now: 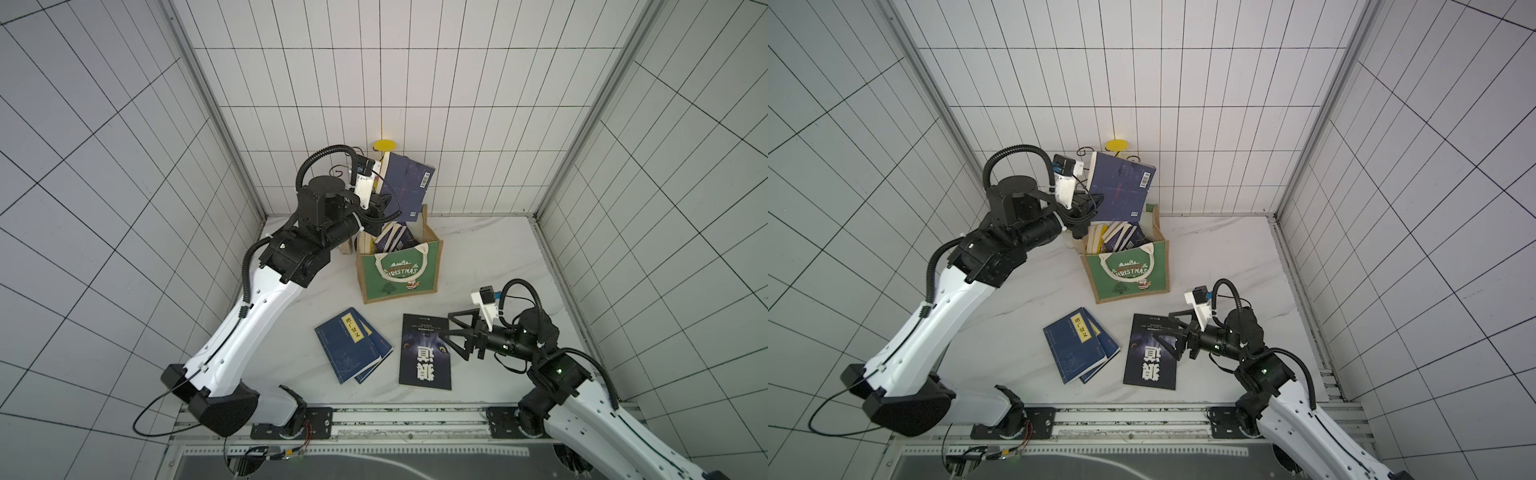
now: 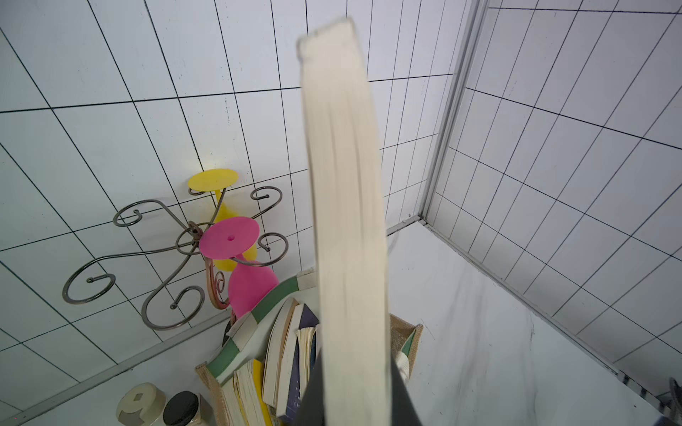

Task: Put the books into the canvas bag
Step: Place the book in the canvas bag.

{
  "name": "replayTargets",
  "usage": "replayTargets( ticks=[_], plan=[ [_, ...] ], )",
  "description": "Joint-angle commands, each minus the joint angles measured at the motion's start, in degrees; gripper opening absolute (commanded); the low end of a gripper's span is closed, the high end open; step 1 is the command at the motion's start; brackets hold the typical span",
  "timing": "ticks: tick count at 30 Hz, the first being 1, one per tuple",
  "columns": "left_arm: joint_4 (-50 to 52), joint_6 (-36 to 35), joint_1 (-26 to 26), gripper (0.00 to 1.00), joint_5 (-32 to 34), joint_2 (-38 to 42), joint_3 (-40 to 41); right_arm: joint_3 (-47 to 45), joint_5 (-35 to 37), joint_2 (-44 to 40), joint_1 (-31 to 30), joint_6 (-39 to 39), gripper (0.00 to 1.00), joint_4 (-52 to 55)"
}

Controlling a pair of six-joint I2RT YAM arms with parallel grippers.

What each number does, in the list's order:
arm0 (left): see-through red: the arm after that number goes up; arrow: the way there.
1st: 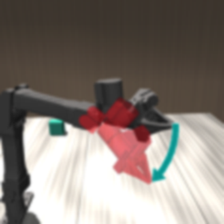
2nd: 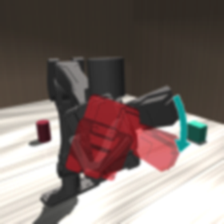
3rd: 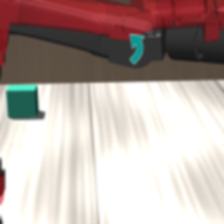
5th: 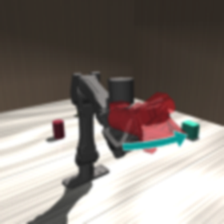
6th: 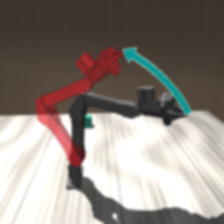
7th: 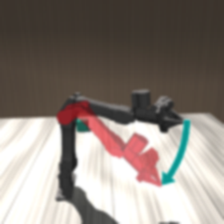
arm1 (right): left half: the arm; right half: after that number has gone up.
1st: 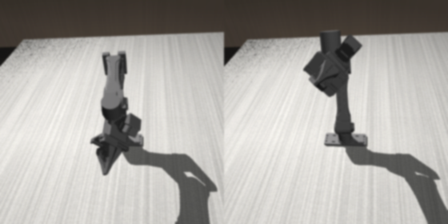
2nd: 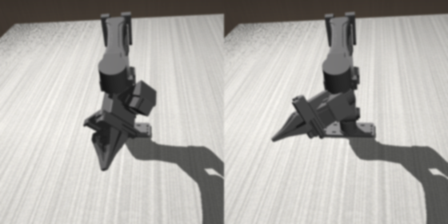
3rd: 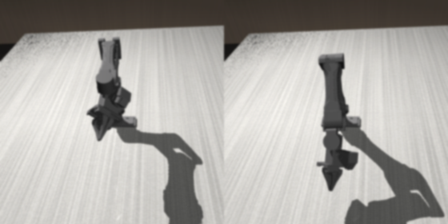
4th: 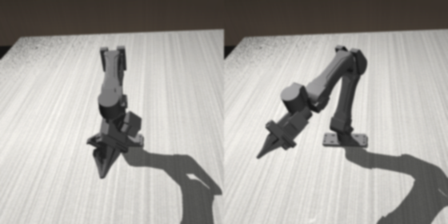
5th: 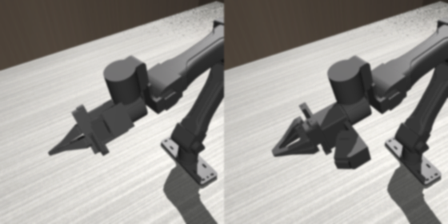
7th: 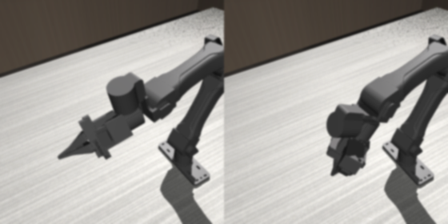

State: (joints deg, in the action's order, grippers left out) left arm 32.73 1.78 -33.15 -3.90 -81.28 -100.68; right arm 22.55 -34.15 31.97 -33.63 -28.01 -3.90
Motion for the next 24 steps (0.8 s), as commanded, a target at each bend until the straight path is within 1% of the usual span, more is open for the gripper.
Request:
replayTargets(
  ticks=[1,4,12,18,24],
  plan=[
    [-7.66,-0.05,0.65,0.00,0.83,-2.46,0.18,0.13,0.58,-0.68,0.37,-0.38,0.99,0.27],
    [-6.35,-0.38,0.88,0.00,1.11,-4.26,0.59,0.13,0.66,-0.50,0.38,-0.05,0.99,0.37],
    [-1.81,0.58,0.84,0.00,2.95,-5.58,2.87,0.30,0.23,1.32,0.49,0.74,0.99,0.23],
    [5.23,2.11,0.91,0.00,1.20,-8.38,0.51,0.22,-0.04,2.02,0.51,1.04,0.99,0.38],
    [12.46,4.09,0.94,0.00,0.48,-12.82,-5.08,-0.30,-0.29,2.49,0.58,1.03,0.99,0.23]
  ],
)
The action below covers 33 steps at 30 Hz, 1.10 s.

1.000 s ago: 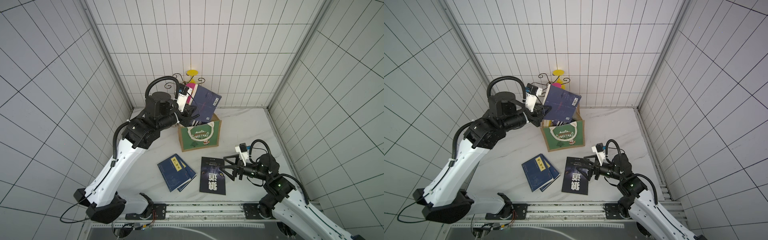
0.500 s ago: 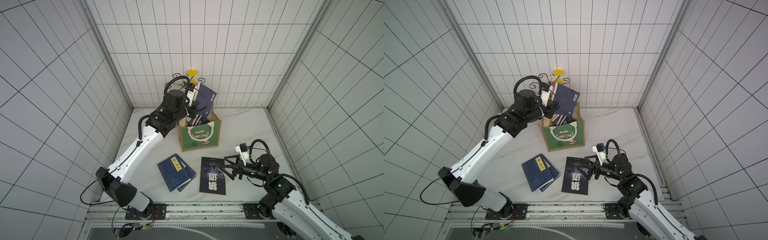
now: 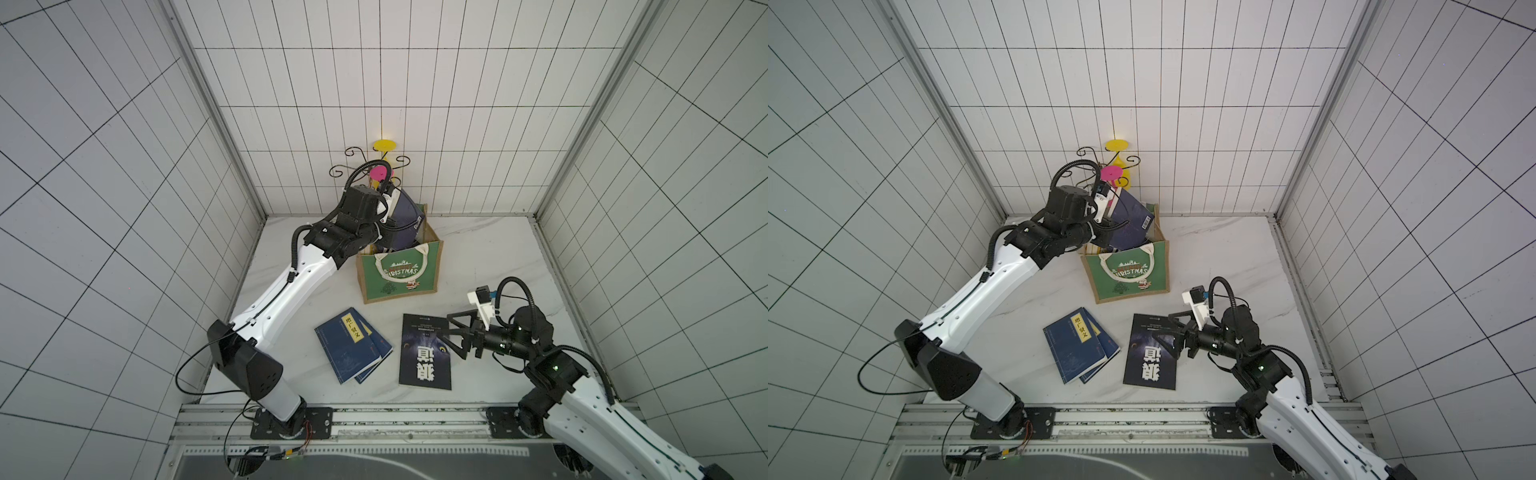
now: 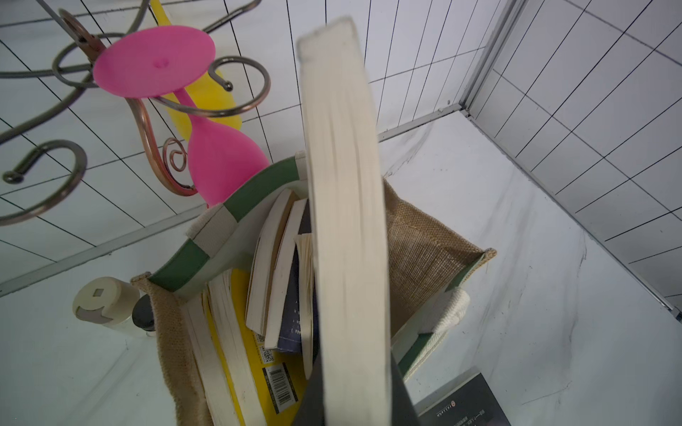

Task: Put the books into the canvas bag
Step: Place the book in the canvas bag.

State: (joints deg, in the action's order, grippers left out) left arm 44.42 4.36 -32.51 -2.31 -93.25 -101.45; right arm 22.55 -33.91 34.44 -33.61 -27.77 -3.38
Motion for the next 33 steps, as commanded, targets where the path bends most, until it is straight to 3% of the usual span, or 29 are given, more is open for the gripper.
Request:
replayTargets(
  ticks=[1,8,25,33],
  plan=[
    [1.41,1.49,0.27,0.00,-1.70,-1.74,-5.30,-0.35,-0.63,0.04,0.51,0.80,0.99,-0.31],
    [6.27,1.87,0.21,0.00,-4.20,-9.89,-11.57,-0.66,-1.05,0.21,0.58,0.67,0.99,-0.17],
    [5.15,2.23,-0.22,0.01,-4.08,-23.17,-17.18,-2.30,1.66,1.23,0.73,-0.95,0.99,0.30],
    [6.78,1.63,-0.26,0.29,-4.82,-22.73,-20.13,-3.38,3.01,2.17,0.70,-2.03,0.99,0.35]
  ],
)
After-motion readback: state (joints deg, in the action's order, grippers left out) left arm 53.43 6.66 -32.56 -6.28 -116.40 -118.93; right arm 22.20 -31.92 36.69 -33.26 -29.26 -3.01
